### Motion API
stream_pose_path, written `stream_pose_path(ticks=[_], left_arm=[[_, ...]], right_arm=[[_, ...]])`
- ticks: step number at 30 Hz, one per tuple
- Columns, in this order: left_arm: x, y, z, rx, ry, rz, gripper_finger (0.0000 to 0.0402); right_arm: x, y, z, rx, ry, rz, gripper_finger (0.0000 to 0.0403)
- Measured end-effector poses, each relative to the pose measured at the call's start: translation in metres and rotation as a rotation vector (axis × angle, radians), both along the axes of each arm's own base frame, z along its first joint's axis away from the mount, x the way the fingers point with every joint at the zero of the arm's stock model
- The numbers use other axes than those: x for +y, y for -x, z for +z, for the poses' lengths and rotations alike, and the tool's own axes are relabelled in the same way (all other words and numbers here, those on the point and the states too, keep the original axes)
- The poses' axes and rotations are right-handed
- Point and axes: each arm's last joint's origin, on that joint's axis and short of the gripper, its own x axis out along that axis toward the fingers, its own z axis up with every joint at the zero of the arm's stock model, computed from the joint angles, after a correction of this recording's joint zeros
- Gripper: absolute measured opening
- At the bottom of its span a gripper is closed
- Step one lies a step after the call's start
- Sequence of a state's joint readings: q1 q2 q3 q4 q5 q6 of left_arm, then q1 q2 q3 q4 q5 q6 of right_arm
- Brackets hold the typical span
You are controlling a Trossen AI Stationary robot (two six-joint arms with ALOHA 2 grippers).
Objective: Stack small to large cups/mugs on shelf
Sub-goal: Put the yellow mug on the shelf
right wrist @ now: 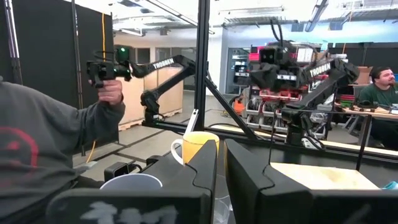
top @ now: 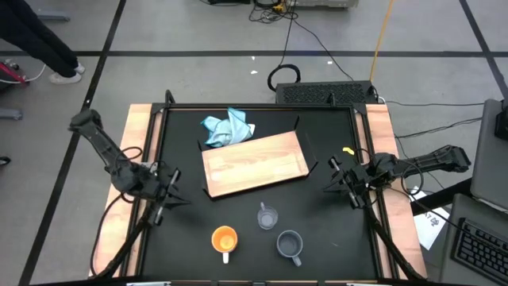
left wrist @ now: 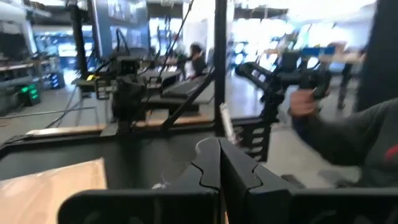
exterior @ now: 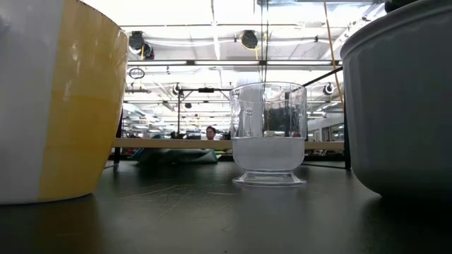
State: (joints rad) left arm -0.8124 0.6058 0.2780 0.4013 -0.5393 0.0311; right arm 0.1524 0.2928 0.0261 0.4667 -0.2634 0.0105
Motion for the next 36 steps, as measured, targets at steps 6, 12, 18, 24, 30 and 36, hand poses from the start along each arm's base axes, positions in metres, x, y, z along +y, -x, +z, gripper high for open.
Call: stream_pose_path(ticks=[6,12,18,24,30,36], left_arm=[[-0.023,-0.023,0.033,0.093,-0.046,0.061,0.0000],[-0.048,-0.050,0.052,0.193,-0.123,0.079,0.0000],[-0.065,-0.075,0.063,0.225,-0.118,0.111,0.0000],[-0.063,-0.092,0.075,0.249,-0.068,0.129,0.0000],[-0.053,-0.102,0.081,0.270,-0.049,0.077,0.0000],[-0.041,-0.112,0.080,0.301,-0.018,0.018,0.0000]], right_arm=[[0.000,0.000,0.000,0.000,0.000,0.000,0.0025],[0.000,0.000,0.000,0.000,0.000,0.000,0.0025],[0.000,0.000,0.000,0.001,0.000,0.000,0.0025],[0.000,0.000,0.000,0.000,0.000,0.000,0.0025],[0.000,0.000,0.000,0.000,0.000,0.000,0.0025],[0.000,0.000,0.000,0.000,0.000,0.000,0.0025]])
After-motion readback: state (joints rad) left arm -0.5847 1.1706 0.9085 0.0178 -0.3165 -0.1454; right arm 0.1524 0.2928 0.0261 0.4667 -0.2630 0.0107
